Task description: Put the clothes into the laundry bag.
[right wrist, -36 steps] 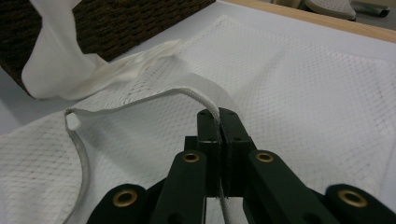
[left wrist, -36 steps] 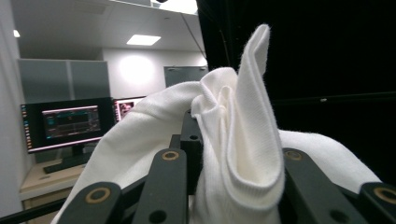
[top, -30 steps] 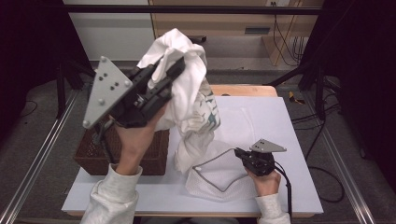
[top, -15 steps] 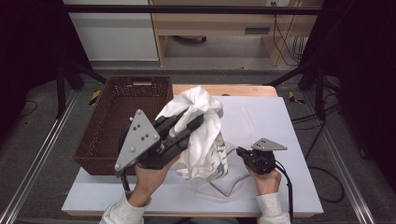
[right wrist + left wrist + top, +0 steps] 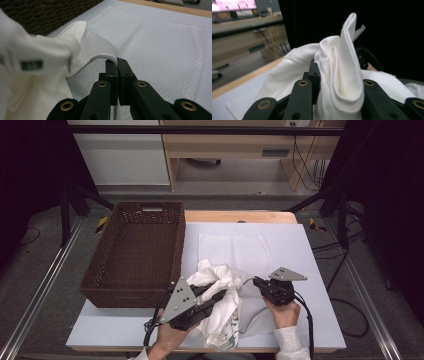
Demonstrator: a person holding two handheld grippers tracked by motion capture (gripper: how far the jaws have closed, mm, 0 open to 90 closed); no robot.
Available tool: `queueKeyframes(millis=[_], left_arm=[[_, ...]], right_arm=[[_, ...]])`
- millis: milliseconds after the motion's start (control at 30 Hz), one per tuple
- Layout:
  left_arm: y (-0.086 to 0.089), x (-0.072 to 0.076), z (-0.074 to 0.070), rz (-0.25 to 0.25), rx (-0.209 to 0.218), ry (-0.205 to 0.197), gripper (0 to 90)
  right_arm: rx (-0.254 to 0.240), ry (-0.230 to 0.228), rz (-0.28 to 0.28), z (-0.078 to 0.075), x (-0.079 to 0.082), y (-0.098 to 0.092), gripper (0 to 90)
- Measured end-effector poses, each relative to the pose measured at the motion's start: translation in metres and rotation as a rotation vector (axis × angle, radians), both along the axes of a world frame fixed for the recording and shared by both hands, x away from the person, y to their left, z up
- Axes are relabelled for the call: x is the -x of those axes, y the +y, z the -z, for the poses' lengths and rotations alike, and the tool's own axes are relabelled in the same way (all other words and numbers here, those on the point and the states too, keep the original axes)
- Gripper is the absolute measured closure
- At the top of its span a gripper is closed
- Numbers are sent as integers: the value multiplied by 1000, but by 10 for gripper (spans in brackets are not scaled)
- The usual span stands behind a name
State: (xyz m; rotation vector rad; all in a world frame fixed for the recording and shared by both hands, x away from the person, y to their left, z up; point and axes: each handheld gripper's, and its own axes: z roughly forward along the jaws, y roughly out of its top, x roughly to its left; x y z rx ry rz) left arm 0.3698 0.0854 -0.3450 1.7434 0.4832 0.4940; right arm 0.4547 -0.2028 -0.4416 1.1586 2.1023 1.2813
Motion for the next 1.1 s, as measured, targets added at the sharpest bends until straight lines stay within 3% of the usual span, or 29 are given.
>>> queueKeyframes(millis=[100,200,267,433,500,533,567,633,800,900,1000,1100], left_arm=[[-11,-11,20,11,-69,58,722],[-23,-19,36,16,-133,85,722],[-30,-26,45,33,-152,133,722],[-42,-35,56,54,-216,177,720],[-48,-37,62,66,-251,195,719],[-55,-39,70,91,-288,222,718],[-55,-39,70,91,-288,222,717],[-64,-42,78,93,-338,236,717],[-82,-55,89,88,-417,303,708],[-93,-58,92,74,-460,303,680],[-96,-60,94,69,-445,290,604],[-87,-56,91,90,-363,280,467]], right_arm=[[-4,0,0,0,0,0,886],[-6,5,3,1,-1,0,886],[-4,5,1,1,-1,1,886],[-4,1,6,1,-2,1,885],[-6,-4,8,1,-1,1,885],[-11,-11,9,1,-1,1,886],[-11,-11,9,1,-1,1,886],[-21,-15,9,0,-1,1,886],[-35,-28,2,-2,1,1,886],[-44,-33,-6,-3,3,2,886],[-45,-37,-11,-4,4,3,886],[-44,-29,-7,-3,3,1,886]])
